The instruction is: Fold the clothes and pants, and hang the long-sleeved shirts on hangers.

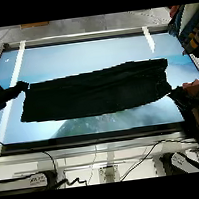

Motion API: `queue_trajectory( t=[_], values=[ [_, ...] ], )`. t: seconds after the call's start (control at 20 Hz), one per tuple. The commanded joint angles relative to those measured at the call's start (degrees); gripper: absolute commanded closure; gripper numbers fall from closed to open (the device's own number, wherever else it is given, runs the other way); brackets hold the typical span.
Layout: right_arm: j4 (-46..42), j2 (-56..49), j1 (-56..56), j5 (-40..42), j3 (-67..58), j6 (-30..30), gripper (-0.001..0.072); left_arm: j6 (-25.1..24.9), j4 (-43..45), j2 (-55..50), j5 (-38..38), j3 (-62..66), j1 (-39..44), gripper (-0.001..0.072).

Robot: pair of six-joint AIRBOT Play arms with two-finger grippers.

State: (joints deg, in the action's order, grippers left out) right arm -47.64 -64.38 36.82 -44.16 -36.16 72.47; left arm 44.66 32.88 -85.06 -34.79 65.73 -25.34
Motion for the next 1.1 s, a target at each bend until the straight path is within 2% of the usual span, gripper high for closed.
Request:
queue_trajectory(
  t=[0.0, 0.05, 0.1, 0.2, 0.3, 0.35, 0.5, 0.6, 0.75, 0.9, 0.95, 1.0, 1.05],
  values=[
    [9.4, -5.3, -0.1, 11.0, 1.7, 2.1, 0.0126, 4.4, 0.1, 5.2, -9.2, 0.1, -3.9, 0.0005],
    [12.2, -7.7, -0.1, 12.0, 1.7, 1.6, 0.0129, 6.0, 0.1, 6.3, -12.9, 0.1, -5.5, 0.0005],
    [14.9, -10.0, -0.1, 12.2, 1.7, 0.2, 0.0161, 7.4, 0.1, 7.0, -17.2, 0.1, -7.1, 0.0006],
    [22.8, -13.2, -0.1, 12.0, 1.7, -9.0, 0.0163, 10.5, 0.1, 7.7, -26.3, -0.4, -10.7, 0.0018],
    [30.7, -14.8, -0.1, 11.8, 1.7, -15.5, 0.0163, 11.2, 0.1, 8.5, -29.4, -3.1, -13.9, 0.0023],
    [33.4, -15.3, -0.1, 12.3, 1.7, -16.9, 0.0163, 12.0, 0.1, 9.4, -29.6, -5.3, -15.5, 0.006],
    [34.4, -18.0, -0.1, 11.0, -0.8, -18.0, 0.0165, 12.0, 1.6, 13.4, -29.6, -13.2, -19.6, 0.0086],
    [34.2, -19.9, -0.1, 9.6, -3.6, -18.0, 0.0232, 13.3, 11.2, 15.6, -29.5, -16.2, -19.8, 0.0138],
    [33.9, -21.6, -0.1, 9.2, -5.9, -18.0, 0.0263, 19.4, 24.3, 16.4, -29.6, -17.7, -18.1, 0.0141],
    [33.3, -23.1, -0.7, 9.3, -6.1, -18.3, 0.0276, 21.0, 24.0, 16.3, -29.3, -19.8, -16.7, 0.0128],
    [33.3, -23.2, -1.2, 9.7, -6.1, -18.7, 0.0329, 21.0, 23.6, 16.2, -29.2, -20.8, -16.2, 0.0128],
    [33.3, -23.2, -1.9, 10.0, -6.2, -19.7, 0.0336, 21.0, 23.4, 16.1, -29.2, -21.8, -15.7, 0.0124],
    [33.3, -23.2, -2.8, 10.7, -6.2, -19.7, 0.0378, 21.0, 23.3, 15.9, -28.8, -22.9, -14.9, 0.0053]
  ],
)
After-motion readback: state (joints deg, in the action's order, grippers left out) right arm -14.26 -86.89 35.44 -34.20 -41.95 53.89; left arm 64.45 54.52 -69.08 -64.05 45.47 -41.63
